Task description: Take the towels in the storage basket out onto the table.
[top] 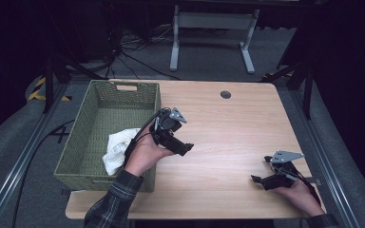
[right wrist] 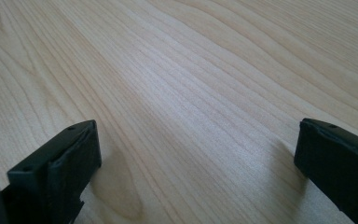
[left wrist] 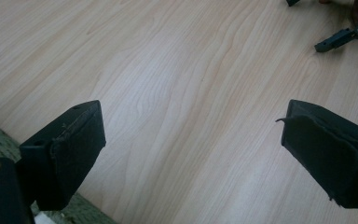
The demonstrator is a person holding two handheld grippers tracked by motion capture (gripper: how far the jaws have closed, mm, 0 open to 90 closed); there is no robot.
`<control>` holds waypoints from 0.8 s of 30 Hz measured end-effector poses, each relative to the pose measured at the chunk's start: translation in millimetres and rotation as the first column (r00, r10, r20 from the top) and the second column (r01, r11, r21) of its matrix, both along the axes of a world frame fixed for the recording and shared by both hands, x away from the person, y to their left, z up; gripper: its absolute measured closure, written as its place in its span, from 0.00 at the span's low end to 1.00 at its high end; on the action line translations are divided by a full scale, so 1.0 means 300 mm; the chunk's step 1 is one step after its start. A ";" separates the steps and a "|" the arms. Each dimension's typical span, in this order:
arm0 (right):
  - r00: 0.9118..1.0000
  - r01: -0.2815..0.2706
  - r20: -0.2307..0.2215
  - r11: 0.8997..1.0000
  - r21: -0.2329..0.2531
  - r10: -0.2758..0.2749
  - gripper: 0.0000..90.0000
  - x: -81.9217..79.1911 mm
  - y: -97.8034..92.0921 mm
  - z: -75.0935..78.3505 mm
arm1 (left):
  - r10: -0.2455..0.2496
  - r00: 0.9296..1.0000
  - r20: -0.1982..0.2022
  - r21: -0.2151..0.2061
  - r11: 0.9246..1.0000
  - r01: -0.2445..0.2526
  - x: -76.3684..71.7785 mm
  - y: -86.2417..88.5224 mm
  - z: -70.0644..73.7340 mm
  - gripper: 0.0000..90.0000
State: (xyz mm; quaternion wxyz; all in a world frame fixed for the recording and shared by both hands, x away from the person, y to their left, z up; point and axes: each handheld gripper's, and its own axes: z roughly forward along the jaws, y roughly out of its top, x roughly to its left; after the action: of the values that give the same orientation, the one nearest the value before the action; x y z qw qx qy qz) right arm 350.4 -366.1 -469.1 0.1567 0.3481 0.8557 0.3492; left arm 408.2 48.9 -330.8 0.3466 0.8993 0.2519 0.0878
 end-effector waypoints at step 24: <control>1.000 -0.003 -0.002 1.000 -0.002 0.003 0.01 0.001 -0.001 0.001 | 0.155 0.987 0.046 -0.034 0.988 -0.154 0.001 0.208 0.036 0.08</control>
State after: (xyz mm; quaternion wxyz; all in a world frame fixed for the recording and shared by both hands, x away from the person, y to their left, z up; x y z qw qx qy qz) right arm 350.7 -366.3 -468.8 0.1558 0.3468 0.8568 0.3482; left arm 408.5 111.3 -319.9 0.3582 0.8694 0.3135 0.1323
